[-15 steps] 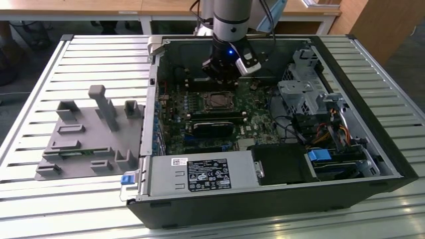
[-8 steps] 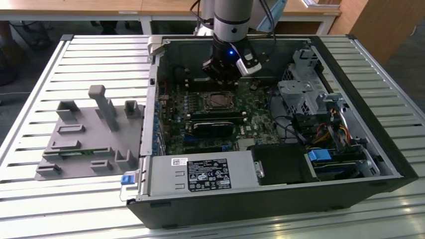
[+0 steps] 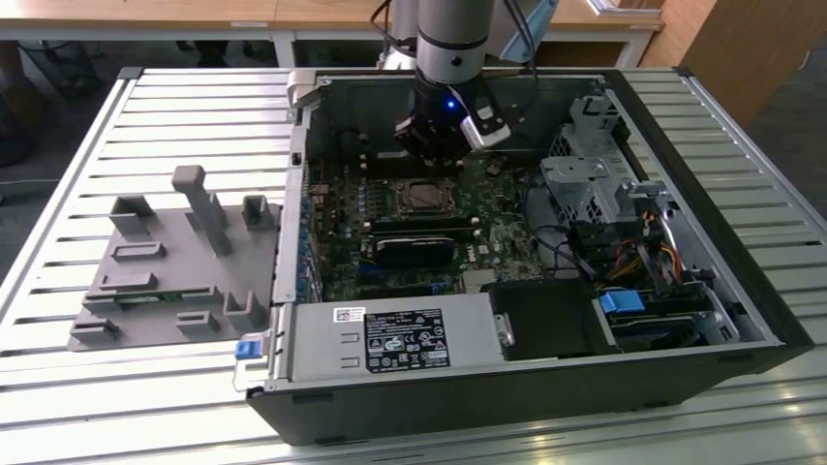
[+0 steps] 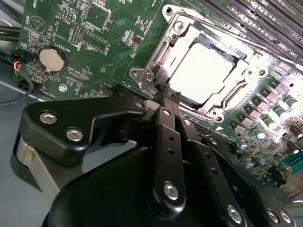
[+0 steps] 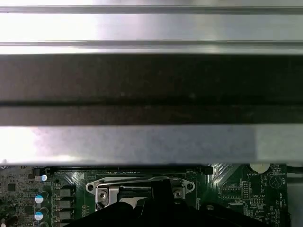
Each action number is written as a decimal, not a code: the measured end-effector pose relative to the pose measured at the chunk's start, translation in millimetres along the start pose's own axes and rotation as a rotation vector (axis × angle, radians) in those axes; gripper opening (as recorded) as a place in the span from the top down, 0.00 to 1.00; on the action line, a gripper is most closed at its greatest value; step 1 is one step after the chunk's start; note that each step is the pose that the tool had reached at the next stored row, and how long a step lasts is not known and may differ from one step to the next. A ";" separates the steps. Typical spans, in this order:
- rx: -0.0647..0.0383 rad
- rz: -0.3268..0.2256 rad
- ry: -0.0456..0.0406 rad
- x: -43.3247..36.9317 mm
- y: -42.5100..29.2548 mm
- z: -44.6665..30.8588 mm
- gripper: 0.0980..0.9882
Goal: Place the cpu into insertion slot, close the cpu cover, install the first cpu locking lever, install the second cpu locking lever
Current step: 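Install the second cpu locking lever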
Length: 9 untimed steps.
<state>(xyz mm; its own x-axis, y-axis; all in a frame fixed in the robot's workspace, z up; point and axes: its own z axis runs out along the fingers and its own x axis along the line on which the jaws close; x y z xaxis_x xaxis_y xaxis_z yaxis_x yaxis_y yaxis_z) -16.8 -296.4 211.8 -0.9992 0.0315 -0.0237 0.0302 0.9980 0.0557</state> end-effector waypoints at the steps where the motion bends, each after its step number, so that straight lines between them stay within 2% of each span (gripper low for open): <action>1: 0.000 0.000 0.0000 0.0 -0.7 0.0 0.99; 9: 0.000 0.000 0.0000 -0.1 -3.8 -1.6 0.99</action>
<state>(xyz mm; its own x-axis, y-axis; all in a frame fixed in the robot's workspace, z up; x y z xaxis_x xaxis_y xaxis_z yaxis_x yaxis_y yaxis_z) -16.8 -300.2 213.2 -0.9992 0.0316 -0.0236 0.0303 0.9980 0.0555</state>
